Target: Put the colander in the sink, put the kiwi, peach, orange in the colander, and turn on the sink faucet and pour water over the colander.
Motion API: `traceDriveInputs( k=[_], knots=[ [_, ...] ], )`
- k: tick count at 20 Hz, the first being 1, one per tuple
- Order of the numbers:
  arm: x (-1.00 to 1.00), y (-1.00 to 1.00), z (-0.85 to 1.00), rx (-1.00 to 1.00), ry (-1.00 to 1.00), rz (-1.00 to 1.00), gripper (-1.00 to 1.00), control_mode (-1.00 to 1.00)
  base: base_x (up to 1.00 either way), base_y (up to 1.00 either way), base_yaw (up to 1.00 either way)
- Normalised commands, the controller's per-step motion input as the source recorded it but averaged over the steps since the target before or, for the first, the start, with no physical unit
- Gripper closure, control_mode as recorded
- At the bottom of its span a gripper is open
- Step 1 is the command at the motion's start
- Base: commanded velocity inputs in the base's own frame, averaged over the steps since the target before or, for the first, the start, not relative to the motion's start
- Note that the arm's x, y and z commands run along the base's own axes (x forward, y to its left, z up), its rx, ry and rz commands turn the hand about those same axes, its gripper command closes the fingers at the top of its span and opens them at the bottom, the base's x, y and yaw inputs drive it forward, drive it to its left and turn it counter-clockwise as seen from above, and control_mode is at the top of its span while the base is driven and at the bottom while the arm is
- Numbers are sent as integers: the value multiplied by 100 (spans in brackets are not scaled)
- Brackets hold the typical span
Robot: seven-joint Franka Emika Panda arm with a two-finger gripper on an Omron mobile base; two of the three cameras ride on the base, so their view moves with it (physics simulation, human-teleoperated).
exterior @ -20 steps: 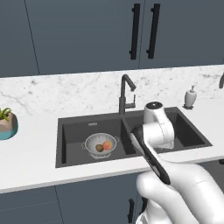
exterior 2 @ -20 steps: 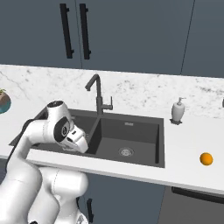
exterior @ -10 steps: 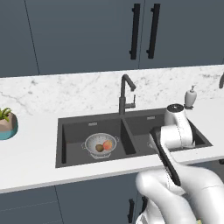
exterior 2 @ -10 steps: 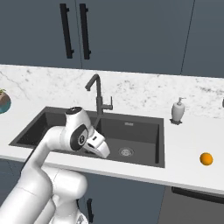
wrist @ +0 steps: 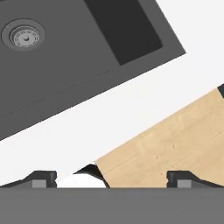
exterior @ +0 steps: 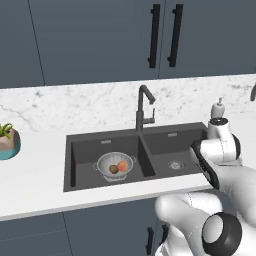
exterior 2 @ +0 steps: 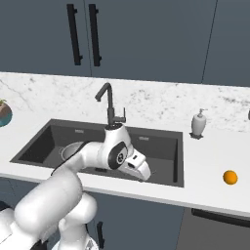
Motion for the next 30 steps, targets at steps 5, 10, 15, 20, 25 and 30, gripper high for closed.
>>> traceDriveInputs(
  k=[5,10,15,20,25,30],
  knots=[
    [21,-97,12,0,3,-1,-100,-100,0,0,0],
    [17,-98,7,4,0,-1,-100,-100,0,0,0],
    [17,-98,1,7,1,0,-100,-100,0,0,0],
    [13,-95,0,8,0,-5,-100,-100,0,0,0],
    [15,-82,0,10,-1,-5,-100,-100,0,0,0],
    [30,-51,0,2,-7,-6,-100,-100,0,0,0]
  ],
)
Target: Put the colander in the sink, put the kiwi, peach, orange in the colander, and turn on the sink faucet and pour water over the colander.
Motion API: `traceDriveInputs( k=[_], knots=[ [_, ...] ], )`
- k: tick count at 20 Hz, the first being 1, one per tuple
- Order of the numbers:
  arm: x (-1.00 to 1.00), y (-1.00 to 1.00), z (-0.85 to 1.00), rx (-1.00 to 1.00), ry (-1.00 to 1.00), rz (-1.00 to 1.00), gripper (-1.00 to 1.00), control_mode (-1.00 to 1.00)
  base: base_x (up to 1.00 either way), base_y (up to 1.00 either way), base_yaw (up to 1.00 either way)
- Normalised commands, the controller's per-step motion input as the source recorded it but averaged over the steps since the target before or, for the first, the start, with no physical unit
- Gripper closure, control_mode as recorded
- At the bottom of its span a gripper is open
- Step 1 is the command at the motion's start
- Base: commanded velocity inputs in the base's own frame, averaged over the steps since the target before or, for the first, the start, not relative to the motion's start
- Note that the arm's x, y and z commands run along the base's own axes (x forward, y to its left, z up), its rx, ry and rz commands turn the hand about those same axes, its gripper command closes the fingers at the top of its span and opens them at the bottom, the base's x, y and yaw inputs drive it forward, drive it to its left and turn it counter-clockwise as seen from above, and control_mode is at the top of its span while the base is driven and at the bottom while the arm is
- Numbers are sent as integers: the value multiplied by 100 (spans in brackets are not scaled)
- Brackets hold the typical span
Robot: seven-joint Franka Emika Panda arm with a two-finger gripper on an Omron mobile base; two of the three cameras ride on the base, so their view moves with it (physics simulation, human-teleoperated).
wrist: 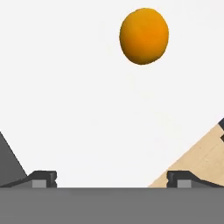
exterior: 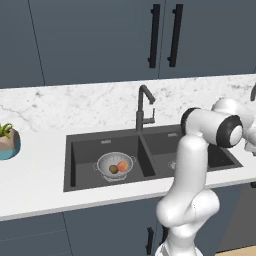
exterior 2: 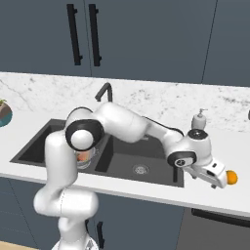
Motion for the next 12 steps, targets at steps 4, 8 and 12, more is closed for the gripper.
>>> traceDriveInputs(
  k=[4,8,12],
  knots=[
    [26,-30,-2,3,-19,-3,-100,-100,0,0,0],
    [11,-44,13,11,-2,0,-100,-100,0,0,0],
    [23,-35,19,2,5,0,-100,-100,0,0,0]
  ],
)
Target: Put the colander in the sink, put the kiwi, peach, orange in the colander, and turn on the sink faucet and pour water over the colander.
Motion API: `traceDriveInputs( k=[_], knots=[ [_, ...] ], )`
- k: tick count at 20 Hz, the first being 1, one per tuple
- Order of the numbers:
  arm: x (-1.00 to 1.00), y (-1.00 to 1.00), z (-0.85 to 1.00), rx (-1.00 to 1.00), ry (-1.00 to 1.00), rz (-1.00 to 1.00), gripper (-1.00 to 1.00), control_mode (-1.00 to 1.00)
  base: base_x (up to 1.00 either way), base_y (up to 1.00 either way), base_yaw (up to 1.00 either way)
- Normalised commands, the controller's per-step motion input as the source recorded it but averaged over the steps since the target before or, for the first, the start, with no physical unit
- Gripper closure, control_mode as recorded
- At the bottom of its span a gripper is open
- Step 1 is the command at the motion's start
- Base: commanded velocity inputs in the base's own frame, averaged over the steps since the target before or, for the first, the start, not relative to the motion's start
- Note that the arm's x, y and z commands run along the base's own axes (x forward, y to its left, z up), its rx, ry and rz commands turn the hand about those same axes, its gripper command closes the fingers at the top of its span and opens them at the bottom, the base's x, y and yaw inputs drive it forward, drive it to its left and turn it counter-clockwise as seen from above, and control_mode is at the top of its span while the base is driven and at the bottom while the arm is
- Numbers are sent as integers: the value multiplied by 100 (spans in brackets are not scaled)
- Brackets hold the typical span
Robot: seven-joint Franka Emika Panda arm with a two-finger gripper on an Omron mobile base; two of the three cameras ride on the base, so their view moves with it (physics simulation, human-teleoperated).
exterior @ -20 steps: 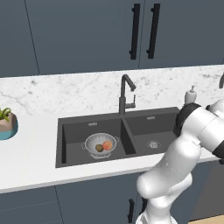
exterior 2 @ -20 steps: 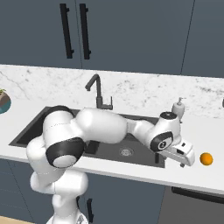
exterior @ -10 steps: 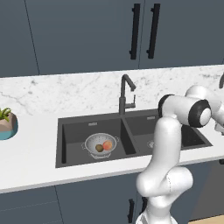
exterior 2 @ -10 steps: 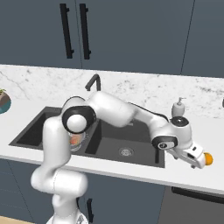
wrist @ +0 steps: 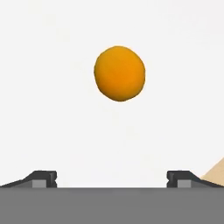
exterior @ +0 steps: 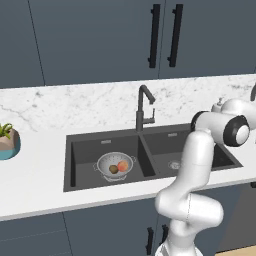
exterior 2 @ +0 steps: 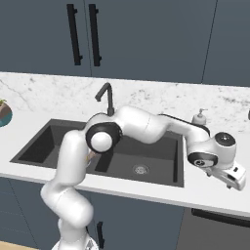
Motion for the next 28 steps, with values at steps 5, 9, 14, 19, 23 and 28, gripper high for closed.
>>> traceDriveInputs(
  k=[5,9,14,19,23,28],
  knots=[
    [36,-15,1,0,5,0,-100,-100,0,0,0],
    [35,-18,-3,0,0,0,-100,-100,0,0,0],
    [26,-15,-16,1,0,0,-100,-100,0,0,0],
    [21,-16,-24,0,0,0,-100,-100,0,0,0],
    [26,-12,-24,1,0,0,-100,-100,0,0,0],
    [22,-14,-20,1,0,0,-100,-100,0,0,0]
  ],
)
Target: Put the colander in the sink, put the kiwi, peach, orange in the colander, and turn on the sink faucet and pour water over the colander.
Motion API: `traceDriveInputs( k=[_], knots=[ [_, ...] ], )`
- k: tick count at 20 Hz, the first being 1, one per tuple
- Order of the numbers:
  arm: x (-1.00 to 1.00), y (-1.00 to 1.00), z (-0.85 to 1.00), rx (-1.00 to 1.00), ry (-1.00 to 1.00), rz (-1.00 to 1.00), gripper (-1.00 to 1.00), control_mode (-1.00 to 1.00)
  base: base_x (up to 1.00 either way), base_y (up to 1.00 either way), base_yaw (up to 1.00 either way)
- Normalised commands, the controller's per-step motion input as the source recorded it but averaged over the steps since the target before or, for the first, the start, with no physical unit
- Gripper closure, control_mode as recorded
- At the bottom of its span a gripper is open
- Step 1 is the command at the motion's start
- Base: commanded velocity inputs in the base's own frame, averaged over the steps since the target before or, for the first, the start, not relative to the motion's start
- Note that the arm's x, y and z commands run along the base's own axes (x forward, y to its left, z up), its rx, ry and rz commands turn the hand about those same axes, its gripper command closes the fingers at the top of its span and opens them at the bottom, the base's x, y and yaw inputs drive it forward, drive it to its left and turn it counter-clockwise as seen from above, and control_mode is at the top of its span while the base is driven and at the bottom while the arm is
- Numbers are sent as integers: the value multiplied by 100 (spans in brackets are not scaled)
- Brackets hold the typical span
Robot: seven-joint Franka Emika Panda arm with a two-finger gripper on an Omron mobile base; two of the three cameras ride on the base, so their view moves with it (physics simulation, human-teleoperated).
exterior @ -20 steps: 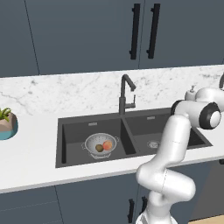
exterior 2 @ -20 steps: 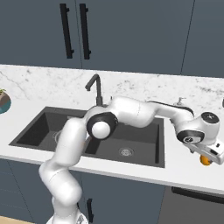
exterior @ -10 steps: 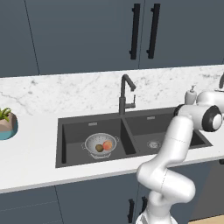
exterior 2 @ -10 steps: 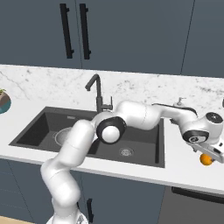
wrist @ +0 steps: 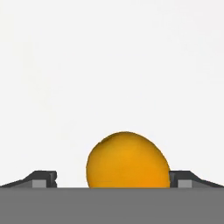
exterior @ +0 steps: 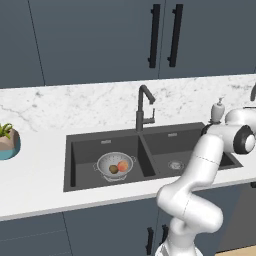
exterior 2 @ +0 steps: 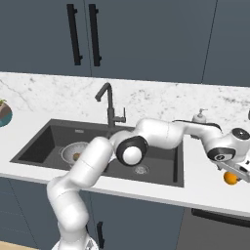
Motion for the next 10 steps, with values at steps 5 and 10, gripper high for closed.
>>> traceDriveInputs(
  k=[5,10],
  knots=[
    [0,-13,-16,1,2,0,-100,-100,0,0,0],
    [-1,-7,-12,0,2,0,-100,-100,0,0,0]
  ],
)
